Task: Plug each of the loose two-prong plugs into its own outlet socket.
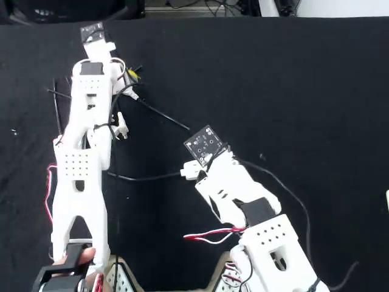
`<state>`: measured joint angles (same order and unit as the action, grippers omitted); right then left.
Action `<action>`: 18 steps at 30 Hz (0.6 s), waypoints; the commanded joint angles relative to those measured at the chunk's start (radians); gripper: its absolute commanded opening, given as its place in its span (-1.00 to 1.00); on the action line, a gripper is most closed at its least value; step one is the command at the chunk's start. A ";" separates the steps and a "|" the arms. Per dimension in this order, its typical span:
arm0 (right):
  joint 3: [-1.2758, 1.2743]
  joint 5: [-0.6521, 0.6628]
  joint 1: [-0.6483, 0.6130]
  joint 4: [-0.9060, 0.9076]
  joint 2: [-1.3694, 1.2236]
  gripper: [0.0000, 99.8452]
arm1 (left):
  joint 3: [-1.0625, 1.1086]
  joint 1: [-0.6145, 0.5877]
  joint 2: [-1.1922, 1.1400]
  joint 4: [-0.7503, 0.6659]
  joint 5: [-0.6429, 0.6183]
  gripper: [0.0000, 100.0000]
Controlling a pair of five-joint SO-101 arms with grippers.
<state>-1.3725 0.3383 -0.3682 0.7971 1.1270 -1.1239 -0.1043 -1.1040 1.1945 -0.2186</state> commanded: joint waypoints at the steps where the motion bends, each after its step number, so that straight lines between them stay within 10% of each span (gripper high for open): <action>1: 0.007 -0.011 0.025 -0.023 0.027 -0.54 | -0.248 0.013 -0.080 0.084 -0.002 -0.44; 9: 0.007 -0.008 0.025 -0.025 0.028 -0.54 | -0.549 0.022 -0.190 0.255 0.002 -0.93; 18: 0.002 -0.005 0.025 -0.025 0.028 -0.54 | -0.539 0.045 -0.132 0.281 0.000 -0.94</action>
<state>-1.3725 0.3383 -0.3621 0.7971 1.1270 -1.5996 -0.0844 -1.3111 1.4492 -0.2202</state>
